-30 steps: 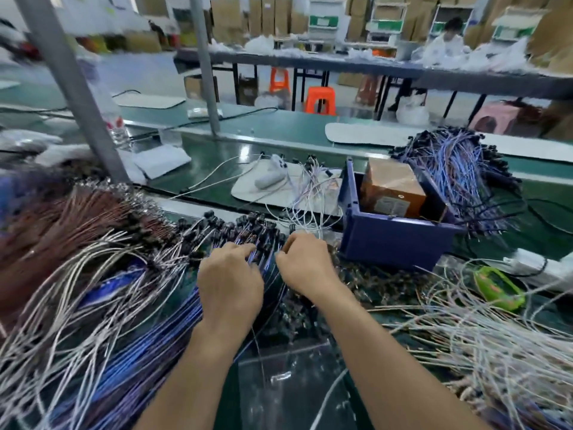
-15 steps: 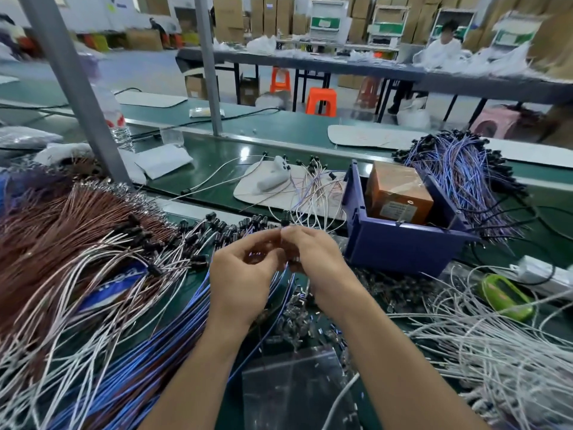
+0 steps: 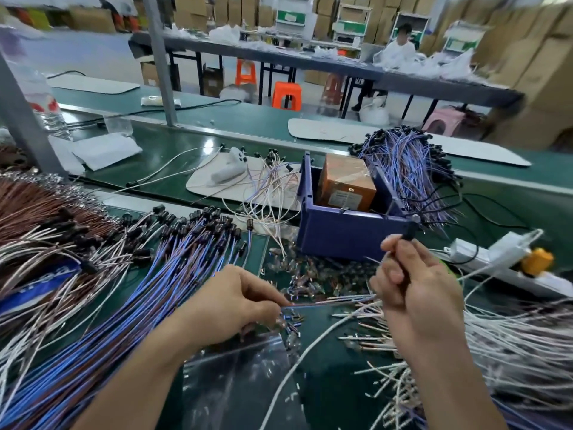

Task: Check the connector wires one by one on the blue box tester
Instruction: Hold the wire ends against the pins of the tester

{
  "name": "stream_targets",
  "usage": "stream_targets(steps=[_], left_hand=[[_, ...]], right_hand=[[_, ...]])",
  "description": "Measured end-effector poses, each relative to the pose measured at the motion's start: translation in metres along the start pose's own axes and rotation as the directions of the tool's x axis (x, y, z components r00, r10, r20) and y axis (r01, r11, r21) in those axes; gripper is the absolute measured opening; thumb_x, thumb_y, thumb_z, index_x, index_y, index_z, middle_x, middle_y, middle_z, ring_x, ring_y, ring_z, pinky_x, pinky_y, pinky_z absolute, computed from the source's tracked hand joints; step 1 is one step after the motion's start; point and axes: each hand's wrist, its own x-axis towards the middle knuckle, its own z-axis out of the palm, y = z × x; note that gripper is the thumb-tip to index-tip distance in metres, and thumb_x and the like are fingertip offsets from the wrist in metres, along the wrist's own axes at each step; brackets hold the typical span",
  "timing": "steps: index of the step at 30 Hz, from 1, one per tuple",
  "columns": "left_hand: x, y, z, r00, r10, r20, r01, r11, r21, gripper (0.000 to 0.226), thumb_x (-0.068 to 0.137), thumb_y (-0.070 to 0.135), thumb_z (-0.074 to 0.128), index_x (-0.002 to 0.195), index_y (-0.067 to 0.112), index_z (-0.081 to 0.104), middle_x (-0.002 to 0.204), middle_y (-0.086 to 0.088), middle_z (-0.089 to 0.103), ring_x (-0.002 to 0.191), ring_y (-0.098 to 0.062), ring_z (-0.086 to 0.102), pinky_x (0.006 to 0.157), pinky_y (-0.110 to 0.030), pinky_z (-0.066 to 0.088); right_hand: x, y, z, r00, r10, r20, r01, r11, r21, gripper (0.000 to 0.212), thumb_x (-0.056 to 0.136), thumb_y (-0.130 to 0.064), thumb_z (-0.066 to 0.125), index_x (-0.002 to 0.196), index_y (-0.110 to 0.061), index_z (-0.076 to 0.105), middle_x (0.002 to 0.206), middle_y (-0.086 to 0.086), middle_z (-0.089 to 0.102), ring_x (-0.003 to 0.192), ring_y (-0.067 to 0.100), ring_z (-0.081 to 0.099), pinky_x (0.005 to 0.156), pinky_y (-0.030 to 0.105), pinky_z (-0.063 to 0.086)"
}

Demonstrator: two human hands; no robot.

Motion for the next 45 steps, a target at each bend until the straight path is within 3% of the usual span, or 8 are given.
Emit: stream_targets(steps=[4,11,14,19,28,33,37,45], left_hand=[[0.003,-0.002,0.0,0.89,0.05,-0.453,0.031,0.985,0.17,0.014,0.073,0.042,0.089,0.074,0.051,0.077,0.067,0.016,0.075,0.063,-0.004,0.07,0.064,-0.027,0.056],[-0.007,0.015,0.034,0.947,0.278,-0.159,-0.28,0.96,0.012,0.01,0.072,0.034,0.088,0.081,0.033,0.084,0.07,0.002,0.076,0.063,-0.001,0.063,0.059,-0.022,0.051],[-0.006,0.015,0.043,0.928,0.302,-0.217,-0.323,0.944,-0.071,0.021,0.076,0.012,0.089,0.085,0.03,0.085,0.078,0.005,0.08,0.072,-0.006,0.073,0.065,-0.019,0.055],[0.0,0.007,0.02,0.907,0.211,-0.364,-0.244,0.969,-0.046,0.021,0.078,0.012,0.087,0.08,0.034,0.084,0.068,0.004,0.077,0.057,-0.004,0.067,0.052,-0.016,0.05],[0.012,-0.011,-0.004,0.841,-0.027,-0.541,-0.172,0.934,-0.313,0.004,0.08,0.015,0.082,0.078,0.019,0.083,0.068,-0.007,0.076,0.045,-0.009,0.058,0.047,-0.018,0.052],[0.006,-0.005,0.007,0.781,0.222,-0.583,-0.218,0.973,0.077,0.028,0.076,0.018,0.088,0.087,0.043,0.082,0.098,0.026,0.075,0.102,0.007,0.066,0.091,-0.013,0.046],[0.001,0.017,0.039,0.86,0.22,-0.46,-0.309,0.942,-0.129,0.027,0.076,0.017,0.088,0.089,0.041,0.083,0.082,0.017,0.078,0.077,0.005,0.069,0.07,-0.006,0.048],[0.027,0.046,0.065,0.95,0.114,-0.29,-0.243,0.854,-0.46,0.005,0.078,0.024,0.079,0.078,0.023,0.084,0.077,-0.008,0.078,0.072,-0.011,0.071,0.075,-0.019,0.057]], right_hand=[[0.0,-0.014,-0.02,0.987,0.069,0.145,-0.022,0.953,-0.303,0.023,0.094,-0.002,0.057,0.097,-0.01,0.079,0.054,0.0,0.035,0.044,0.011,0.024,0.042,0.022,0.021],[-0.019,0.002,0.011,0.832,0.342,0.436,0.03,0.759,-0.651,0.03,0.076,-0.027,0.075,0.106,-0.03,0.078,0.098,-0.005,0.079,0.092,0.01,0.074,0.08,0.022,0.055],[-0.024,0.017,0.019,0.803,0.364,0.472,0.113,0.684,-0.72,0.013,0.082,-0.026,0.073,0.095,-0.023,0.076,0.078,-0.003,0.075,0.072,0.015,0.068,0.072,0.033,0.056],[-0.012,0.019,0.006,0.922,0.295,0.251,-0.071,0.767,-0.638,0.011,0.093,-0.009,0.07,0.088,-0.007,0.079,0.05,-0.014,0.053,0.046,0.0,0.039,0.047,0.01,0.032],[-0.007,0.009,-0.013,0.959,0.272,0.077,-0.195,0.832,-0.519,0.026,0.094,-0.014,0.066,0.071,-0.01,0.08,0.047,-0.008,0.033,0.042,0.005,0.025,0.039,0.013,0.021],[-0.009,0.009,-0.012,0.961,0.263,0.089,-0.208,0.894,-0.397,0.028,0.097,-0.017,0.061,0.078,-0.009,0.079,0.05,-0.007,0.028,0.042,0.006,0.021,0.041,0.018,0.018],[-0.013,0.015,-0.003,0.967,0.227,0.114,-0.166,0.905,-0.39,0.027,0.096,-0.015,0.062,0.075,-0.011,0.079,0.047,-0.003,0.039,0.041,0.009,0.03,0.044,0.021,0.019],[-0.016,0.013,0.002,0.988,0.1,0.114,-0.04,0.896,-0.442,0.017,0.09,-0.01,0.071,0.076,-0.014,0.08,0.071,0.007,0.074,0.067,0.011,0.067,0.061,0.016,0.047]])
